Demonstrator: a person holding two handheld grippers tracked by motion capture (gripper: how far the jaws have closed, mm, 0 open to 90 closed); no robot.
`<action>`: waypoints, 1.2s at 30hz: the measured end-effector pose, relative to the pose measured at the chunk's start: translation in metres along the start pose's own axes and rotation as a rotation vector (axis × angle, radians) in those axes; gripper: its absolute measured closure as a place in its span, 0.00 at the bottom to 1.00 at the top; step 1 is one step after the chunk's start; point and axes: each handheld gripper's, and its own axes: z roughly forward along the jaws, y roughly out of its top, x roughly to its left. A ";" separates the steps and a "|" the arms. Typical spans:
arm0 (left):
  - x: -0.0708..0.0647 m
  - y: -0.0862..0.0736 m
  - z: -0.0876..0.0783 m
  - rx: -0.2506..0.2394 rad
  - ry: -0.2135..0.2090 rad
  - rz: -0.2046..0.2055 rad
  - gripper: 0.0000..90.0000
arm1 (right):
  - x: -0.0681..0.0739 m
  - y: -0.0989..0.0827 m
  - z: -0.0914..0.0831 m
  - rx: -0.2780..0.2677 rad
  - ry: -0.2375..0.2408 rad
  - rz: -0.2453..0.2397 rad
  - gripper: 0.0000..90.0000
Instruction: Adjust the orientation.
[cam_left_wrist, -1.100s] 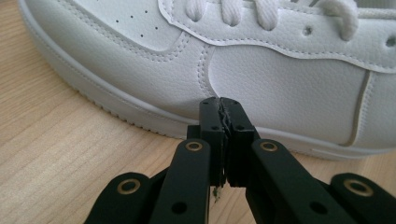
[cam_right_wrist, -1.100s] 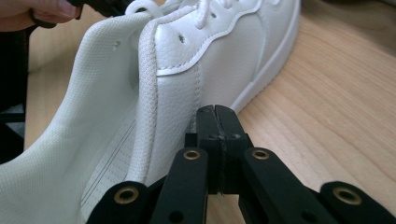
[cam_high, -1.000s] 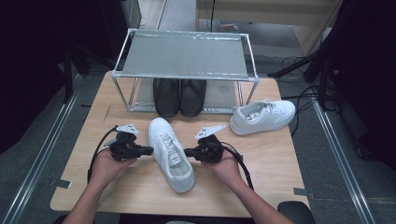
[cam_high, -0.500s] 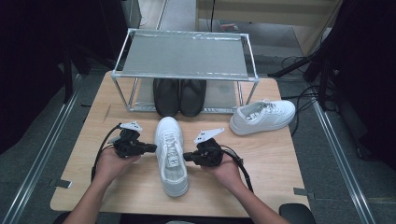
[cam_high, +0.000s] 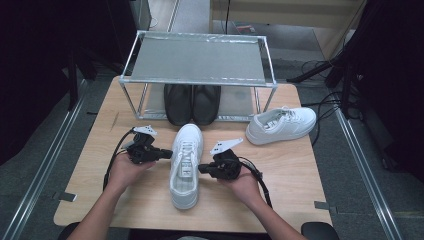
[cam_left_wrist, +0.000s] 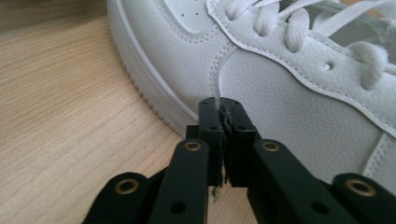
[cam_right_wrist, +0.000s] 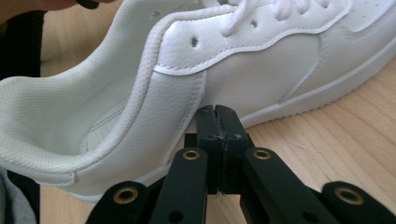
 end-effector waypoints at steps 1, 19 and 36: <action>0.000 0.000 -0.001 -0.003 -0.003 0.004 0.93 | 0.000 0.000 -0.001 -0.002 -0.006 0.001 1.00; -0.005 -0.005 -0.023 -0.026 -0.025 0.029 0.59 | -0.033 -0.008 -0.037 -0.067 -0.060 0.092 0.78; -0.013 -0.011 -0.025 -0.009 -0.028 0.065 0.48 | -0.059 -0.007 -0.067 -0.115 -0.121 0.152 0.73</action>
